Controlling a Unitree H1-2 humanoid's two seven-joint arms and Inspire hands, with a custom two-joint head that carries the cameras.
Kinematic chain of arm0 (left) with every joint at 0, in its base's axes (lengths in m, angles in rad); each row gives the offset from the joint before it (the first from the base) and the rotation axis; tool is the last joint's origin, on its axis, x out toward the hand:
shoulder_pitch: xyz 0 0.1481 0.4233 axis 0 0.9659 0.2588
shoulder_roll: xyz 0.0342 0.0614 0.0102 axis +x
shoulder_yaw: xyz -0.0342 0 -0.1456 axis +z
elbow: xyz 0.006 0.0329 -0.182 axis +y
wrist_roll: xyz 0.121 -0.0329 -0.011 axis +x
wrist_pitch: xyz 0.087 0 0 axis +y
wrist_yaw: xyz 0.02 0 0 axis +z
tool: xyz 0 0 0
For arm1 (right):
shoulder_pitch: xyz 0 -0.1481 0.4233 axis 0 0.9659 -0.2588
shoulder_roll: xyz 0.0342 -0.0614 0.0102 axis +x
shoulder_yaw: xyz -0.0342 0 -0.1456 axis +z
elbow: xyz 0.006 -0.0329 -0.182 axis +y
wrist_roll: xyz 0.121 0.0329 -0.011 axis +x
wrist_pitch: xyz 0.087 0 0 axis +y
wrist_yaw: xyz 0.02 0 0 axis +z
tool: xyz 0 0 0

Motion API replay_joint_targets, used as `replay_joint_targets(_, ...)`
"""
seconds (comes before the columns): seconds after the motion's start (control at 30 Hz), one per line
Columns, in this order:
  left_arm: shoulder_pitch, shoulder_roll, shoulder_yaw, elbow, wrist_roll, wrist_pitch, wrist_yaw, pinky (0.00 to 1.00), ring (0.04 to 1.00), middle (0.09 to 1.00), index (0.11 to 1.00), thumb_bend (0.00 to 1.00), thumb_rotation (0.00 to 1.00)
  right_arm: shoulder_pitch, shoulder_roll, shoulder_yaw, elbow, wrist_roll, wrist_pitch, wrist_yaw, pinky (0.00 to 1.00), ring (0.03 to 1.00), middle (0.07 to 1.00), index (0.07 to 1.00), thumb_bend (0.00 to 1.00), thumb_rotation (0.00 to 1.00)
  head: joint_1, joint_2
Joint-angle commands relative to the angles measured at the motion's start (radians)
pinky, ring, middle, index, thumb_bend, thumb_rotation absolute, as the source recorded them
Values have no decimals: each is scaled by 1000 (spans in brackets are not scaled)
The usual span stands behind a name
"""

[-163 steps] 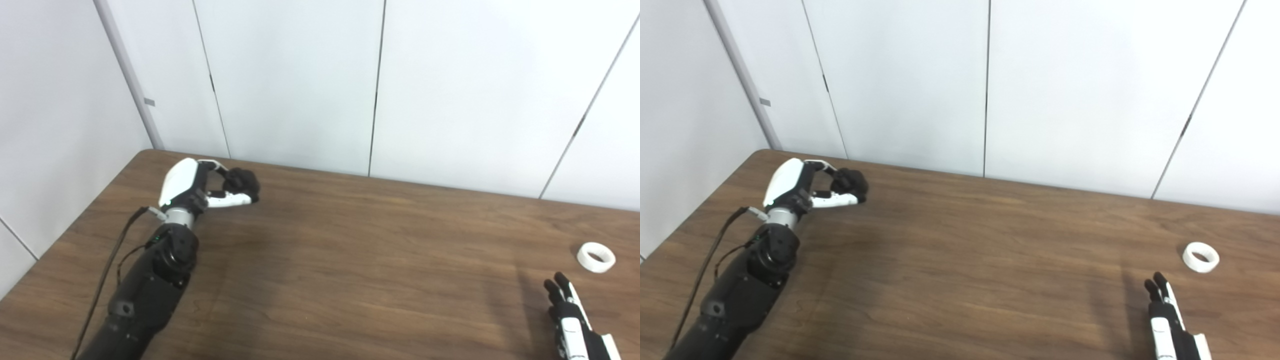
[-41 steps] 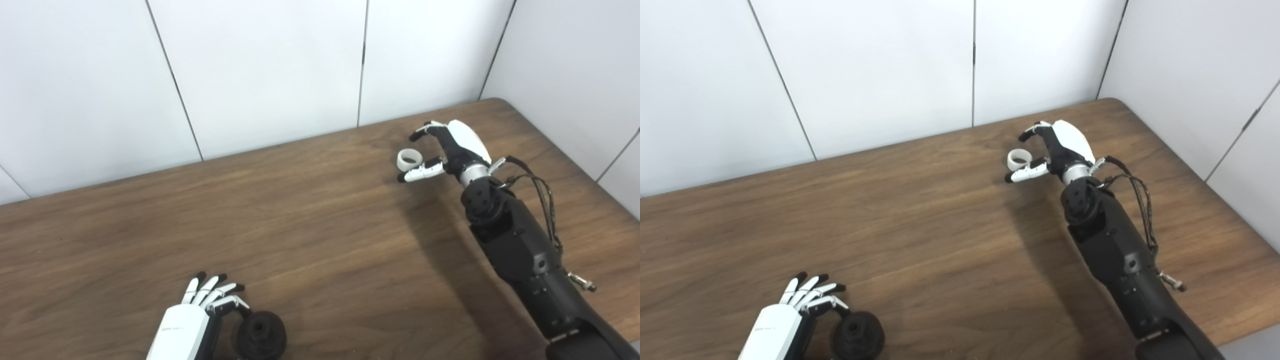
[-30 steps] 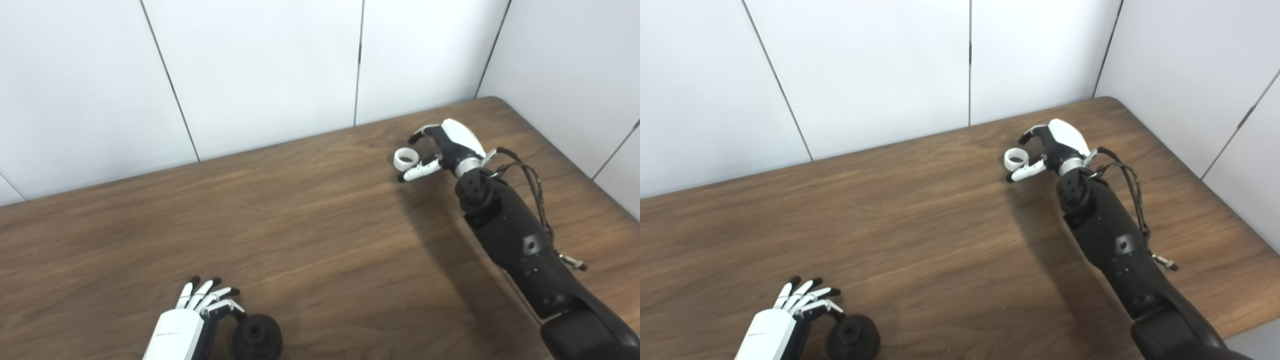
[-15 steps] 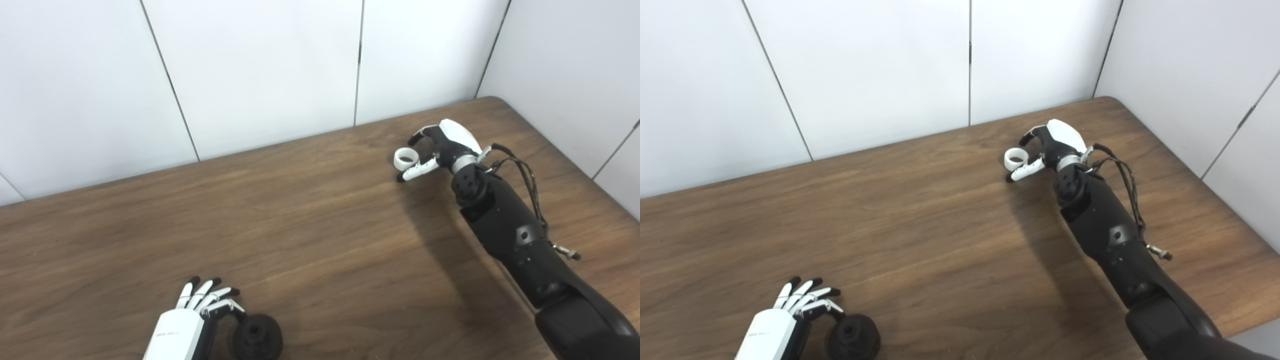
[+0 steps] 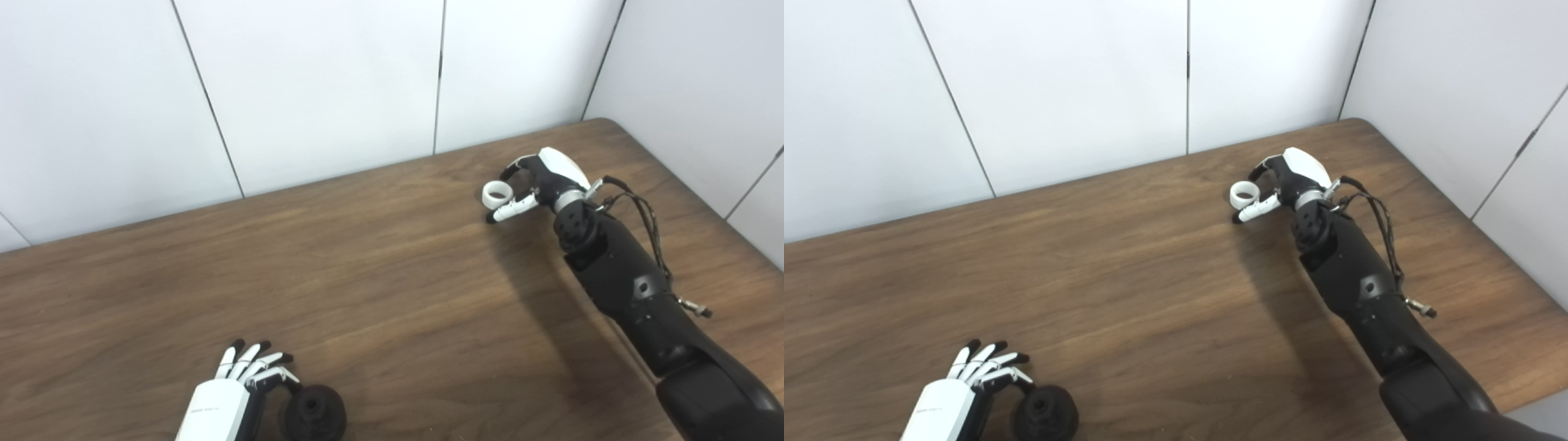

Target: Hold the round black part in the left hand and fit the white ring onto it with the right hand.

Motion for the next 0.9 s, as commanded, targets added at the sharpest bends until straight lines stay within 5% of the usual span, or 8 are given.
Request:
replay_joint_targets(0.0, 15, 7, 0, -22, 20, 6, -16, 1000, 908, 789, 484, 523, 50, -46, -27, -2, -20, -2, -1, -7, 1000, 926, 873, 654, 833, 210, -1, 1)
replay_joint_targets(0.07, 16, 5, -1, -25, 23, 10, -20, 1000, 909, 789, 484, 523, 50, -44, -25, -1, -23, -2, -5, -11, 1000, 919, 862, 632, 829, 204, 2, 3)
replay_joint_targets(0.13, 17, 4, -1, -28, 23, 13, -24, 1000, 911, 790, 484, 523, 50, -41, -21, -3, -24, 0, -13, -23, 1000, 905, 831, 519, 589, 157, 3, 4)
replay_joint_targets(0.2, 17, 2, -2, -29, 24, 15, -25, 1000, 913, 791, 484, 523, 50, -40, -20, -1, -26, 0, -17, -26, 1000, 876, 785, 492, 539, 144, 4, 4)
replay_joint_targets(0.87, 21, -5, -5, -30, 39, 7, -17, 1000, 909, 790, 484, 523, 50, -13, -37, 24, -61, 19, -24, -5, 1000, 896, 774, 485, 522, 128, 25, 9)
